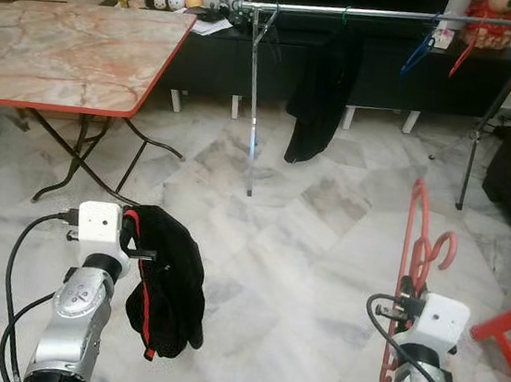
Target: Hang hanger
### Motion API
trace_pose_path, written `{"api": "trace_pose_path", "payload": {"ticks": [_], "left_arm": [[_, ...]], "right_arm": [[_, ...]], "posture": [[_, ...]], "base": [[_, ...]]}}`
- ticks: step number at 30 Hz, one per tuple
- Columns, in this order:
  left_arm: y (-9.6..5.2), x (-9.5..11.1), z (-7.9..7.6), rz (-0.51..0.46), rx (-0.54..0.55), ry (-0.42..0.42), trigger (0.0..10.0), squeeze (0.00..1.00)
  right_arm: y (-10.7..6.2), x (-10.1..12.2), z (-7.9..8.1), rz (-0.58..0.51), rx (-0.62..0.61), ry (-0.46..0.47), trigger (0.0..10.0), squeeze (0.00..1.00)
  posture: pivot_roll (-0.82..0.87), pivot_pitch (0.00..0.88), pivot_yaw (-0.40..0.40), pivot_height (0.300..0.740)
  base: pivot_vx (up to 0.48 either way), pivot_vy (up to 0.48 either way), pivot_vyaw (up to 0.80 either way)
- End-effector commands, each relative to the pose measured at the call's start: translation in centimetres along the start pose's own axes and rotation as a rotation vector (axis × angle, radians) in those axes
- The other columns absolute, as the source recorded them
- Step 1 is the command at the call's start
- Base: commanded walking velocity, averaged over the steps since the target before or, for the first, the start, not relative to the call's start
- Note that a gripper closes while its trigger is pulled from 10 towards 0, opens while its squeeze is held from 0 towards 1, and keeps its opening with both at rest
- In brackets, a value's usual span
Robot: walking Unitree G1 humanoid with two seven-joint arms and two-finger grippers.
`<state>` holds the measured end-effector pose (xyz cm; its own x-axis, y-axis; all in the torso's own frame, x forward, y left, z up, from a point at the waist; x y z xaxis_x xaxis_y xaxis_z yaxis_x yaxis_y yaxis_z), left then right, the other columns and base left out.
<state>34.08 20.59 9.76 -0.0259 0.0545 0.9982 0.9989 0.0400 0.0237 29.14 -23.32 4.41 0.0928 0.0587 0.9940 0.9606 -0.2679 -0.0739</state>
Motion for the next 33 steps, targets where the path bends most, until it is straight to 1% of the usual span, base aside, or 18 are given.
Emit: {"api": "trace_pose_path", "payload": {"ticks": [1, 2, 6, 8, 11, 14, 17, 19, 20, 22, 24, 30, 31, 33], "left_arm": [[-0.4, 0.2, -0.1, -0.018, -0.008, 0.033, 10.0, 0.0], [-0.7, 0.0, -0.2, -0.018, -0.017, 0.045, 10.0, 0.0], [-1.2, -0.4, 0.1, -0.012, -0.012, 0.044, 10.0, 0.0], [-1.6, -1.6, 0.4, 0.019, -0.007, 0.066, 10.0, 0.0], [-1.7, -1.8, 0.4, 0.024, -0.005, 0.064, 10.0, 0.0], [-1.9, -2.2, 0.7, 0.037, 0.009, 0.051, 10.0, 0.0], [-2.4, -2.3, 0.8, 0.035, 0.009, 0.054, 10.0, 0.0], [-2.3, -2.3, 0.5, 0.04, 0.003, 0.063, 10.0, 0.0], [-2.3, -2.2, 0.3, 0.038, 0.002, 0.054, 10.0, 0.0], [-2.1, -2.2, -0.1, 0.04, 0.005, 0.042, 10.0, 0.0], [-1.8, -2.0, -0.2, 0.034, 0.012, 0.032, 10.0, 0.0], [-1.4, -1.8, -0.6, 0.022, -0.021, 0.06, 10.0, 0.0], [-1.3, -1.7, -0.7, 0.02, -0.015, 0.042, 10.0, 0.0], [-1.3, -1.6, -0.7, 0.019, -0.014, 0.04, 10.0, 0.0]], "right_arm": [[-0.3, -0.2, 0.1, -0.002, 0.005, -0.007, 10.0, 0.0], [-0.5, -0.3, -0.1, -0.002, -0.003, -0.011, 10.0, 0.0], [-0.5, -0.6, -0.5, 0.015, -0.024, -0.015, 10.0, 0.0], [0.1, -0.1, 0.0, 0.001, -0.008, -0.021, 10.0, 0.0], [0.3, 0.2, 0.1, -0.01, 0.002, -0.021, 10.0, 0.0], [0.4, 0.4, 0.6, -0.017, 0.018, -0.023, 10.0, 0.0], [0.2, 0.3, 0.9, -0.016, 0.022, -0.018, 10.0, 0.0], [0.1, 0.3, 1.1, -0.018, 0.038, -0.037, 10.0, 0.0], [0.1, 0.3, 1.2, -0.018, 0.045, -0.044, 10.0, 0.0], [0.1, 0.3, 0.9, -0.024, 0.04, -0.071, 10.0, 0.0], [0.3, 0.3, 0.3, -0.015, 0.002, -0.05, 10.0, 0.0], [0.2, 0.5, 0.9, -0.022, 0.017, -0.049, 10.0, 0.0], [0.1, 0.4, 0.9, -0.02, 0.017, -0.042, 10.0, 0.0], [0.1, 0.4, 0.9, -0.017, 0.021, -0.045, 10.0, 0.0]], "posture": [[0.01, 0.0, 0.009, 0.74], [0.01, 0.0, 0.001, 0.74], [0.0, 0.0, 0.0, 0.74], [0.0, 0.0, -0.003, 0.74], [0.0, 0.0, -0.005, 0.74], [0.01, 0.0, -0.013, 0.74], [0.0, 0.0, -0.013, 0.74], [0.0, 0.0, -0.011, 0.74], [0.01, 0.0, -0.009, 0.74], [0.02, 0.0, -0.009, 0.74], [0.01, 0.0, -0.005, 0.74], [0.01, 0.0, -0.015, 0.74], [0.01, 0.0, -0.017, 0.74], [0.01, 0.0, -0.02, 0.74]], "base": [[0.0, 0.0, 0.0], [0.0, 0.0, 0.0], [0.0, 0.0, 0.0], [0.0, 0.0, 0.0], [0.0, 0.0, 0.0], [0.0, 0.0, 0.0], [0.0, 0.0, 0.0], [0.0, 0.0, 0.0], [0.0, 0.0, 0.0], [0.0, 0.0, 0.0], [0.0, 0.0, 0.0], [0.0, 0.0, 0.0], [0.0, 0.0, 0.0], [0.0, 0.0, 0.0]]}}
Point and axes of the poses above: a point about 5 cm out from each wrist's last joint towards the gripper, its own y axis pointing out of the wrist towards the gripper, its own x axis along the axis of the wrist's last joint, z = x × y, the point moved 5 cm from there along y, pointing out of the wrist towards the gripper, and after that the axes turned 4 degrees about -y, right-handed, at the moved point
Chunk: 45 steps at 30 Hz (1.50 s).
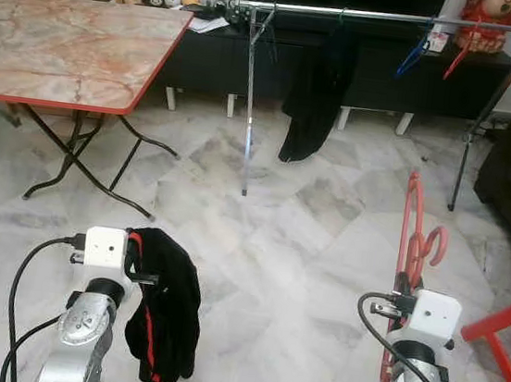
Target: Hang hanger
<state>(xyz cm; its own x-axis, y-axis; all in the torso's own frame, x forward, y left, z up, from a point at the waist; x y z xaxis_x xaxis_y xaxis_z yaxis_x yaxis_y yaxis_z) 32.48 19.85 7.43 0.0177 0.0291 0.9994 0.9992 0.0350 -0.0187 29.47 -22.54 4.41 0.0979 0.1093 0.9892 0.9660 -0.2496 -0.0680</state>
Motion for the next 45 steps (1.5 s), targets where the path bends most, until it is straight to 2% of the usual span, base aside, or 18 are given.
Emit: {"api": "trace_pose_path", "payload": {"ticks": [1, 4, 9, 13, 18, 24, 45], "left_arm": [[0.3, 0.8, -0.2, -0.024, -0.011, 0.014, 10.0, 0.0], [0.4, 0.6, -0.1, -0.013, 0.012, -0.014, 10.0, 0.0], [0.5, 0.7, -0.6, -0.011, 0.001, -0.008, 10.0, 0.0], [0.7, 1.1, -1.6, -0.019, -0.026, -0.014, 10.0, 0.0], [0.5, 1.1, -2.0, -0.017, -0.04, -0.01, 10.0, 0.0], [0.8, 1.5, -1.7, -0.025, -0.031, -0.012, 10.0, 0.0], [0.5, 1.3, -1.5, -0.011, -0.042, 0.001, 10.0, 0.0]], "right_arm": [[-0.1, 0.2, 0.1, -0.007, 0.006, 0.0, 10.0, 0.0], [0.0, 0.2, 0.1, -0.001, -0.001, -0.002, 10.0, 0.0], [0.4, 0.7, 0.8, -0.015, 0.02, -0.004, 10.0, 0.0], [0.6, 0.8, 0.5, -0.023, 0.019, -0.044, 10.0, 0.0], [0.5, 1.0, 0.1, -0.026, 0.019, -0.043, 10.0, 0.0], [0.6, 1.1, 0.5, -0.029, 0.032, -0.042, 10.0, 0.0], [0.4, 0.7, 1.4, -0.019, 0.057, -0.03, 10.0, 0.0]], "posture": [[0.02, 0.0, -0.023, 0.74], [0.02, 0.0, -0.027, 0.74], [0.04, 0.0, -0.031, 0.74], [0.02, 0.0, -0.032, 0.74], [0.0, 0.0, -0.035, 0.74], [0.0, 0.0, -0.037, 0.74], [0.01, 0.0, -0.029, 0.74]], "base": [[0.0, 0.0, 0.0], [0.0, 0.0, 0.0], [0.0, 0.049, 0.0], [0.0, 0.267, 0.0], [0.0, 0.289, 0.0], [0.0, 0.332, 0.0], [0.0, 0.349, 0.0]]}}
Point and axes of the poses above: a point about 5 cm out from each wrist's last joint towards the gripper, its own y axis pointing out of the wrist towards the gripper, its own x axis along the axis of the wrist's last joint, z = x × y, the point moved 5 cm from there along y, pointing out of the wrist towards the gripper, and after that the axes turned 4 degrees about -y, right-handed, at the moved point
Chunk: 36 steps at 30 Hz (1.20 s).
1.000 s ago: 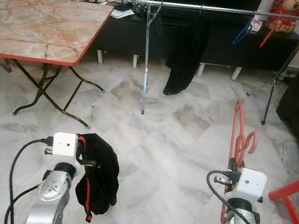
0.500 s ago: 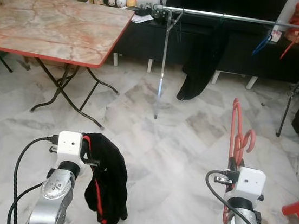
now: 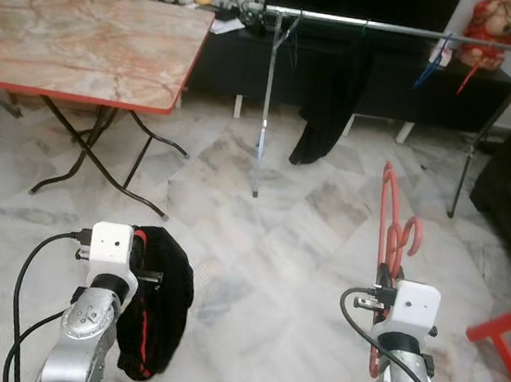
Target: Hang hanger
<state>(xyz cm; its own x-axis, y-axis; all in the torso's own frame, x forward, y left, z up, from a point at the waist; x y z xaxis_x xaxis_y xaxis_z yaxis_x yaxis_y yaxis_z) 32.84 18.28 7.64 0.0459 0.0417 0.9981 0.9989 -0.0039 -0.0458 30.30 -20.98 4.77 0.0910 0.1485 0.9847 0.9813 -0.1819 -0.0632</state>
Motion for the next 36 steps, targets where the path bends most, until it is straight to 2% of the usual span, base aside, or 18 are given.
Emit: {"api": "trace_pose_path", "payload": {"ticks": [1, 10, 14, 18, 21, 24, 26, 28, 29, 30, 32, 33, 36], "left_arm": [[0.2, 1.1, 0.1, -0.039, -0.004, 0.014, 10.0, 0.0], [0.1, 1.1, 0.0, -0.037, -0.003, 0.015, 10.0, 0.0], [0.1, 1.4, 0.5, -0.044, 0.014, 0.018, 10.0, 0.0], [0.1, 1.5, 0.7, -0.045, 0.021, 0.015, 10.0, 0.0], [0.0, 1.5, 0.8, -0.045, 0.023, 0.016, 10.0, 0.0], [-0.1, 1.5, 0.8, -0.046, 0.03, 0.014, 10.0, 0.0], [-0.1, 1.5, 0.7, -0.045, 0.029, 0.013, 10.0, 0.0], [-0.1, 1.4, 0.6, -0.043, 0.026, 0.013, 10.0, 0.0], [0.1, 1.4, 0.5, -0.044, 0.026, 0.013, 10.0, 0.0], [0.1, 1.4, 0.5, -0.044, 0.026, 0.013, 10.0, 0.0], [0.2, 1.7, 0.6, -0.052, 0.031, 0.01, 10.0, 0.0], [0.2, 1.9, 0.7, -0.059, 0.038, 0.008, 10.0, 0.0], [0.2, 2.0, 1.0, -0.061, 0.049, 0.01, 10.0, 0.0]], "right_arm": [[0.0, 0.1, -0.3, -0.003, -0.01, 0.007, 10.0, 0.0], [0.1, -0.1, -0.4, 0.005, -0.008, 0.001, 10.0, 0.0], [0.0, -1.0, -1.2, 0.034, -0.034, 0.01, 10.0, 0.0], [-0.2, -1.8, -1.4, 0.059, -0.031, 0.007, 10.0, 0.0], [-0.3, -2.3, -1.6, 0.075, -0.03, -0.001, 10.0, 0.0], [-0.6, -4.5, -2.8, 0.16, -0.047, -0.03, 10.0, 0.0], [-0.6, -5.1, -2.9, 0.182, -0.047, -0.047, 10.0, 0.0], [-1.0, -7.0, -3.0, 0.251, -0.033, -0.084, 10.0, 0.0], [-1.7, -9.2, -3.1, 0.347, -0.011, -0.12, 10.0, 0.0], [-1.7, -9.2, -3.1, 0.347, -0.011, -0.12, 10.0, 0.0], [-2.5, -11.0, -3.4, 0.435, -0.005, -0.129, 10.0, 0.0], [-3.4, -12.5, -3.9, 0.517, -0.021, -0.132, 10.0, 0.0], [-4.9, -14.3, -3.4, 0.607, 0.009, -0.121, 10.0, 0.0]], "posture": [[0.01, 0.0, -0.03, 0.74], [0.01, 0.0, -0.034, 0.74], [0.02, 0.0, -0.037, 0.74], [0.02, 0.0, -0.039, 0.74], [0.02, 0.0, -0.046, 0.74], [0.02, 0.0, -0.044, 0.74], [0.02, 0.0, -0.044, 0.74], [0.02, 0.0, -0.043, 0.74], [0.03, 0.0, -0.049, 0.74], [0.03, 0.0, -0.049, 0.74], [0.03, 0.0, -0.052, 0.74], [0.04, 0.0, -0.054, 0.74], [0.05, 0.0, -0.054, 0.74]], "base": [[0.0, 0.33, 0.0], [0.0, 0.333, 0.0], [0.0, 0.336, 0.0], [0.0, 0.336, 0.0], [0.0, -0.308, 0.0], [0.0, 0.0, 0.0], [0.0, 0.0, 0.0], [0.0, 0.322, 0.0], [0.0, 0.322, 0.0], [0.0, 0.322, 0.0], [0.0, 0.0, 0.0], [0.0, 0.0, 0.0], [0.0, -0.149, 0.0]]}}
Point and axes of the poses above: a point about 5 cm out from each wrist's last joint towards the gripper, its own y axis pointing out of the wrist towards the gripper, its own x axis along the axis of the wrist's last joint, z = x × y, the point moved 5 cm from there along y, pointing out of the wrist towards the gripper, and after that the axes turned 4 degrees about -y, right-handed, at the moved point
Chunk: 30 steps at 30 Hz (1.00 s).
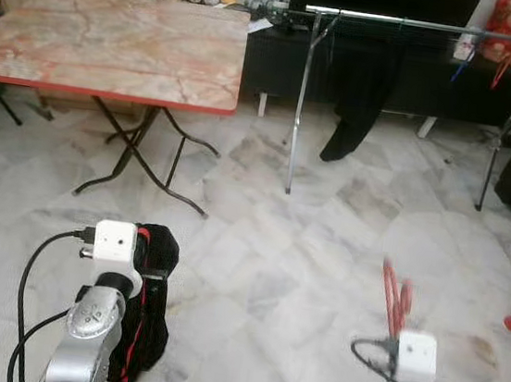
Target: Hang hanger
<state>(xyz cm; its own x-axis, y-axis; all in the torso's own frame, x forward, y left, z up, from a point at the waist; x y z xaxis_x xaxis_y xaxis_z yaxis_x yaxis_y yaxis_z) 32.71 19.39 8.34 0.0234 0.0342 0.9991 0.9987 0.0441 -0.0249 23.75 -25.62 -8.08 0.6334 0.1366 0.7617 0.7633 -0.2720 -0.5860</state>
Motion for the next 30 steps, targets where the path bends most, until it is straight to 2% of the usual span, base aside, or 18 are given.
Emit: {"api": "trace_pose_path", "payload": {"ticks": [1, 8, 12, 22, 26, 30], "left_arm": [[0.4, 1.3, 0.0, -0.039, 0.004, 0.002, 10.0, 0.0], [0.5, 1.6, -0.1, -0.046, 0.003, 0.0, 10.0, 0.0], [0.7, 1.7, -0.2, -0.05, 0.001, -0.001, 10.0, 0.0], [1.0, 2.1, -0.3, -0.058, -0.002, -0.004, 10.0, 0.0], [1.1, 2.1, -0.3, -0.059, -0.001, -0.001, 10.0, 0.0], [1.0, 2.1, -0.3, -0.059, -0.001, 0.0, 10.0, 0.0]], "right_arm": [[-0.1, -0.8, 0.5, 0.041, 0.026, -0.012, 10.0, 0.0], [-1.4, -5.2, 1.8, 0.206, 0.064, -0.005, 10.0, 0.0], [-2.6, -7.5, 3.3, 0.291, 0.109, 0.025, 10.0, 0.0], [-3.0, -8.1, 4.1, 0.309, 0.142, 0.039, 10.0, 0.0], [-3.3, -8.8, 4.3, 0.33, 0.179, -0.022, 10.0, 0.0], [-3.4, -9.0, 4.0, 0.342, 0.175, -0.007, 10.0, 0.0]], "posture": [[0.05, 0.0, -0.054, 0.74], [0.05, 0.0, -0.042, 0.74], [0.06, 0.0, -0.039, 0.74], [0.05, 0.0, -0.039, 0.74], [0.05, 0.0, -0.038, 0.74], [0.05, 0.0, -0.038, 0.74]], "base": [[0.0, -0.446, 0.0], [0.0, 0.0, 0.0], [0.0, 0.324, 0.0], [0.0, 0.324, 0.0], [0.0, 0.365, 0.0], [0.0, 0.364, 0.0]]}}
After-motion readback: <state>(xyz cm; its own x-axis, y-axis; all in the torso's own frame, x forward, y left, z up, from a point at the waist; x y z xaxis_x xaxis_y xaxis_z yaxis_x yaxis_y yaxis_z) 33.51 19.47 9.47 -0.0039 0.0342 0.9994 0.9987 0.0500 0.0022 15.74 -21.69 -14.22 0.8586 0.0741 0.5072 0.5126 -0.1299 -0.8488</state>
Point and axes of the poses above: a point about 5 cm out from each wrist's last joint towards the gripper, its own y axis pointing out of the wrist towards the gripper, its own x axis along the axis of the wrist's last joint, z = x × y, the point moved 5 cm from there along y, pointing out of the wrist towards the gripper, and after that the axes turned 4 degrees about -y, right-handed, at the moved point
